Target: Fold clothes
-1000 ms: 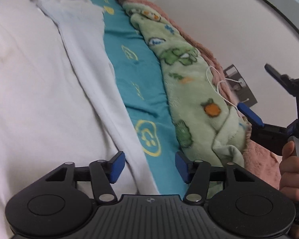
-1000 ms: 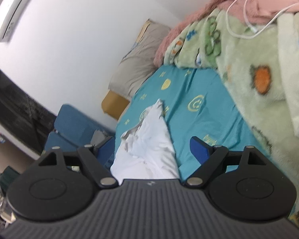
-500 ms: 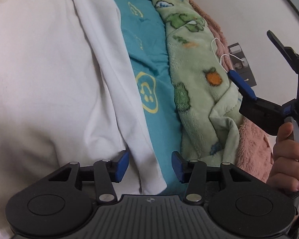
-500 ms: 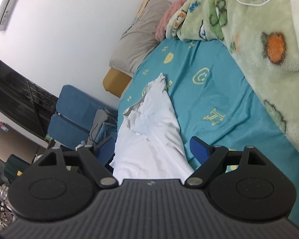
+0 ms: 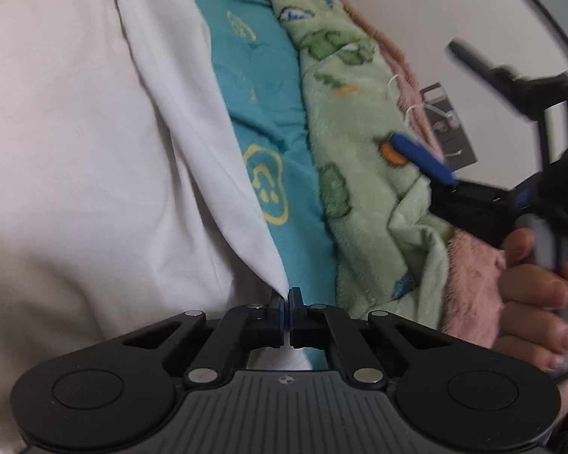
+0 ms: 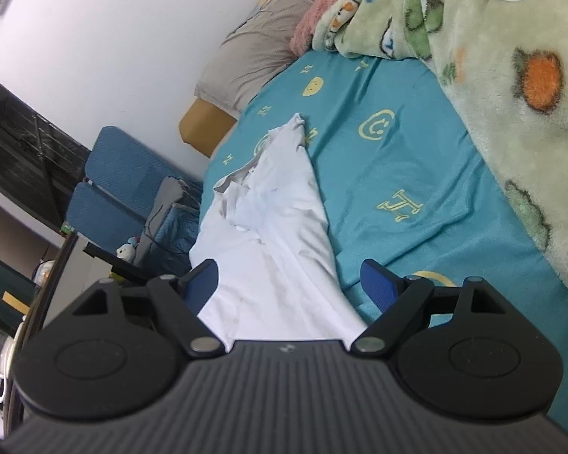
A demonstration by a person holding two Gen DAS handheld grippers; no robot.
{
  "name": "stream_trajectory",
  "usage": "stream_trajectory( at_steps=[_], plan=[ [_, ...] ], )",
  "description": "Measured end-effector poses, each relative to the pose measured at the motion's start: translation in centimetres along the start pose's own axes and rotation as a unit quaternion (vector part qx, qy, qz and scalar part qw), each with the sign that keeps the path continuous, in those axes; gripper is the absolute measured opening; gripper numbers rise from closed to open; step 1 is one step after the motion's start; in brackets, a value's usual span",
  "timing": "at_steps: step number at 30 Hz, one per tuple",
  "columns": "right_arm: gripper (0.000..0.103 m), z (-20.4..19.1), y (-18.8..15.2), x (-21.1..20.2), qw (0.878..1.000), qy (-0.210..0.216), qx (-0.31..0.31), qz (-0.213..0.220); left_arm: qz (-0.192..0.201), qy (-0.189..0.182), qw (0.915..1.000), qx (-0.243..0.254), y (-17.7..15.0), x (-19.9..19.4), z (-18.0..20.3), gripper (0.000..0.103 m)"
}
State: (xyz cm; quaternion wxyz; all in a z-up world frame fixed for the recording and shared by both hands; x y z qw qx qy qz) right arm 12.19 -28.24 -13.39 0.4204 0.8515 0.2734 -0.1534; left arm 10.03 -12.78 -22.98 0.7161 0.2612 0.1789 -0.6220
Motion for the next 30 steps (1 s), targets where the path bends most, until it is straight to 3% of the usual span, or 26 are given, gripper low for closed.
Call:
stream_trajectory(
  at_steps=[4, 9, 12, 14, 16, 19, 21, 23, 26, 30],
  plan=[
    [0.085, 0.2, -0.1, -0.3, 1.0, -0.009, -0.001, 0.004, 0.021, -0.015, 0.9996, -0.005, 0.2, -3.6, 1.5, 0.002],
    [0.085, 0.1, -0.3, -0.2, 1.0, -0.014, -0.004, 0.001, 0.04, -0.004, 0.9987, -0.032, -0.1, -7.9, 0.6, 0.002],
    [0.085, 0.0, -0.4, -0.2, 1.0, -0.015, -0.005, 0.0, 0.043, 0.061, 0.9965, -0.037, -0.5, -9.5, -1.5, 0.002],
    [0.085, -0.1, -0.4, -0.1, 1.0, -0.015, -0.006, -0.001, 0.048, 0.133, 0.9897, -0.018, -0.6, -9.5, -3.2, 0.001],
    [0.085, -0.2, -0.5, -0.1, 1.0, -0.016, -0.008, -0.002, 0.04, 0.177, 0.9832, -0.021, -0.7, -8.8, -4.7, 0.002],
    [0.085, -0.5, -0.6, -0.1, 0.999, -0.024, -0.024, -0.002, 0.027, 0.204, 0.9783, -0.023, -0.5, -8.3, -5.8, 0.005],
    [0.085, -0.7, -0.7, -0.1, 0.999, -0.034, -0.038, -0.002, 0.029, 0.19, 0.981, -0.028, 0.0, -8.4, -5.4, 0.016],
    [0.085, -0.9, -0.8, -0.1, 0.998, -0.04, -0.047, -0.002, 0.037, 0.17, 0.9839, -0.039, 0.9, -8.9, -5.0, 0.041],
    [0.085, -1.2, -0.7, 0.1, 0.997, -0.048, -0.06, 0.001, 0.061, 0.15, 0.9849, -0.062, 3.7, -9.9, -5.2, 0.055],
    [0.085, -1.6, -0.4, 1.4, 0.995, -0.064, -0.079, 0.004, 0.11, 0.151, 0.9786, -0.087, 10.5, -9.9, -6.4, 0.059]
  ],
)
Point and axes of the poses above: each gripper's, at about its wrist camera, not at the fingertips, and x roughly the way its jaws point, z to its right, y to its top, the point moved 8 cm from there along x, roughly the way its jaws point, and after that the axes turned 13 degrees about -x, right-handed, at the moved point
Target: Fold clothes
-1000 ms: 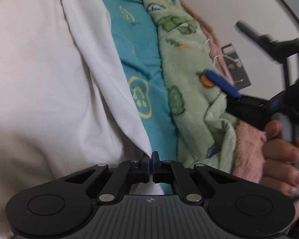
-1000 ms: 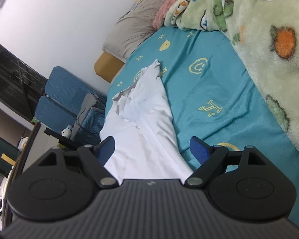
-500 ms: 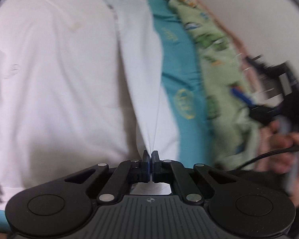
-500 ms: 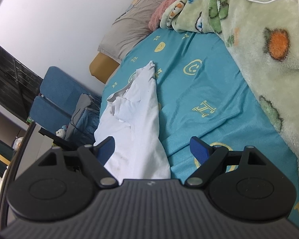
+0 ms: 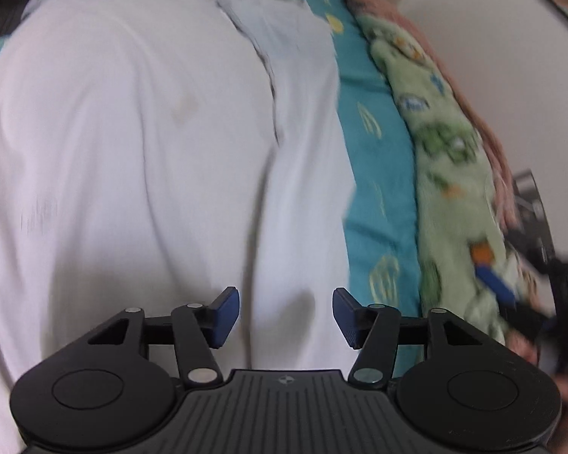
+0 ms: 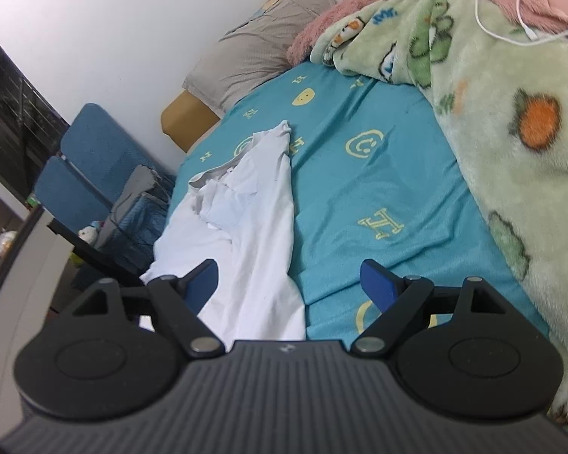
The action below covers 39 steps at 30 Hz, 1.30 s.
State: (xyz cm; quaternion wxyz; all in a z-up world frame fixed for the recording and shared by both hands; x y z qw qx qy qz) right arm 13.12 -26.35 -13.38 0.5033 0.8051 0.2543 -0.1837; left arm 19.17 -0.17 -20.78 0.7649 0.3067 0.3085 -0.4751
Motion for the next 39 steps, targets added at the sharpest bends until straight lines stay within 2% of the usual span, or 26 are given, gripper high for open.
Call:
stream_trajectory(
  at_steps=[3, 7, 12, 15, 17, 18, 19, 20, 21, 22, 23, 25, 27, 30, 33, 35, 39],
  plan=[
    [0.084, -0.2, 0.1, 1.5, 1.0, -0.009, -0.01, -0.008, 0.042, 0.009, 0.9989, -0.021, 6.1, 2.5, 0.3, 0.06],
    [0.084, -0.5, 0.1, 3.7, 0.999, -0.029, -0.032, -0.016, 0.09, -0.026, 0.9929, -0.073, 13.5, 5.9, 0.9, 0.06],
    [0.083, -0.6, 0.3, 6.8, 0.997, -0.04, -0.053, -0.026, 0.158, -0.003, 0.9859, -0.055, 20.3, 10.0, 2.2, 0.06],
    [0.082, -0.2, 0.4, 8.6, 0.995, -0.06, -0.07, -0.033, 0.162, -0.02, 0.9854, -0.048, 22.3, 11.8, 2.6, 0.06],
    [0.083, 0.5, 0.4, 9.6, 0.993, -0.079, -0.075, -0.039, 0.175, -0.017, 0.984, -0.025, 23.6, 12.7, 3.0, 0.058],
    [0.083, 0.8, 0.3, 10.0, 0.993, -0.079, -0.071, -0.041, 0.177, -0.016, 0.9839, -0.018, 24.1, 13.0, 3.1, 0.058],
    [0.083, 1.0, 0.3, 10.3, 0.994, -0.075, -0.065, -0.043, 0.179, -0.014, 0.9837, -0.01, 24.6, 13.2, 3.2, 0.051],
    [0.083, 1.3, 0.2, 10.6, 0.995, -0.071, -0.059, -0.046, 0.186, -0.004, 0.9826, 0.004, 24.8, 13.2, 3.4, 0.038],
    [0.082, 1.4, 0.2, 10.9, 0.995, -0.068, -0.055, -0.047, 0.193, 0.006, 0.9811, 0.019, 25.0, 13.1, 3.7, 0.029],
    [0.083, 1.4, 0.1, 11.1, 0.995, -0.066, -0.055, -0.048, 0.199, 0.016, 0.9792, 0.033, 25.3, 13.1, 3.9, 0.011],
    [0.083, 1.4, 0.0, 11.3, 0.995, -0.064, -0.056, -0.049, 0.206, 0.026, 0.977, 0.048, 25.5, 13.0, 4.2, 0.002],
    [0.083, 1.3, -0.2, 11.7, 0.995, -0.062, -0.059, -0.051, 0.22, 0.046, 0.9714, 0.076, 26.0, 12.9, 4.7, 0.002],
    [0.083, 1.3, -0.2, 12.0, 0.995, -0.061, -0.063, -0.05, 0.241, 0.083, 0.9624, 0.095, 26.9, 12.7, 5.0, 0.002],
    [0.083, 1.2, -0.2, 12.3, 0.995, -0.06, -0.07, -0.047, 0.246, 0.118, 0.958, 0.089, 27.3, 13.1, 4.5, 0.002],
    [0.083, 0.8, 0.1, 12.1, 0.995, -0.058, -0.078, -0.037, 0.249, 0.127, 0.9545, 0.104, 26.4, 13.0, 4.2, 0.008],
    [0.083, 0.4, 0.4, 11.8, 0.994, -0.054, -0.088, -0.027, 0.24, 0.126, 0.9562, 0.11, 25.0, 12.3, 4.3, 0.016],
    [0.083, -0.7, 0.9, 11.0, 0.993, -0.044, -0.109, -0.008, 0.237, 0.112, 0.954, 0.145, 20.9, 8.9, 5.8, 0.024]
  ],
)
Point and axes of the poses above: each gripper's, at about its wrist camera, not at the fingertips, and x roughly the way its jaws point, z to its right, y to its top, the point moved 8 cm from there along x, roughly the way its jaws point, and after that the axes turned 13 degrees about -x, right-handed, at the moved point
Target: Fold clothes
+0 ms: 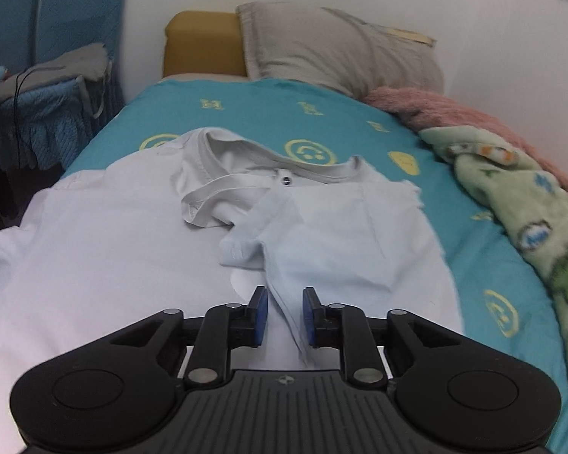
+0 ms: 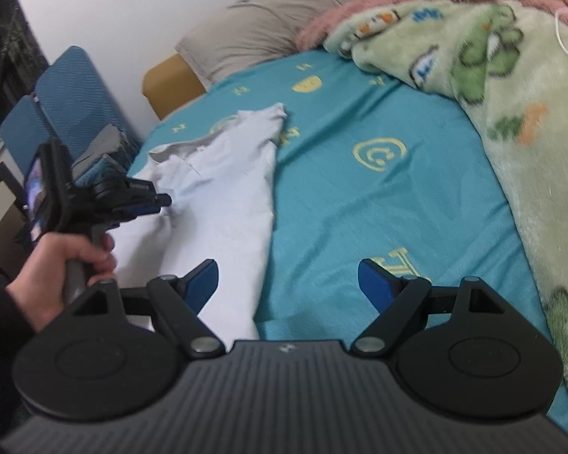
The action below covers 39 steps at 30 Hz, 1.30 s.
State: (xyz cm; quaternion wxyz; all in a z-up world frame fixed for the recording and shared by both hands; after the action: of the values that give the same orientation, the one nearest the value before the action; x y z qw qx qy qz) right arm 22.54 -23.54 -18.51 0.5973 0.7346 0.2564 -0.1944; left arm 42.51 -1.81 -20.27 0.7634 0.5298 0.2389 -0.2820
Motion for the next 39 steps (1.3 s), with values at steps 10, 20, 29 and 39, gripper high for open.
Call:
stream_trajectory(
  at_steps=[10, 20, 29, 39],
  plan=[
    [0.082, -1.7, 1.4, -3.6, 0.998, 0.014, -0.03, 0.056, 0.011, -0.035, 0.9973, 0.064, -7.7, -16.4, 3.1, 0.045],
    [0.082, -3.7, 1.2, -8.2, 0.994, 0.015, -0.065, 0.091, -0.002, -0.03, 0.9989, 0.036, -12.3, -25.2, 1.3, 0.085],
    [0.082, -5.5, 0.1, -9.4, 0.99, 0.012, -0.108, 0.086, -0.002, -0.016, 0.9986, 0.05, -12.3, -27.1, -0.9, 0.101],
    [0.081, -13.2, 2.0, -3.9, 0.969, 0.063, -0.239, 0.013, 0.012, 0.022, 0.9989, 0.04, -10.1, -27.2, -5.6, 0.103]
  ],
)
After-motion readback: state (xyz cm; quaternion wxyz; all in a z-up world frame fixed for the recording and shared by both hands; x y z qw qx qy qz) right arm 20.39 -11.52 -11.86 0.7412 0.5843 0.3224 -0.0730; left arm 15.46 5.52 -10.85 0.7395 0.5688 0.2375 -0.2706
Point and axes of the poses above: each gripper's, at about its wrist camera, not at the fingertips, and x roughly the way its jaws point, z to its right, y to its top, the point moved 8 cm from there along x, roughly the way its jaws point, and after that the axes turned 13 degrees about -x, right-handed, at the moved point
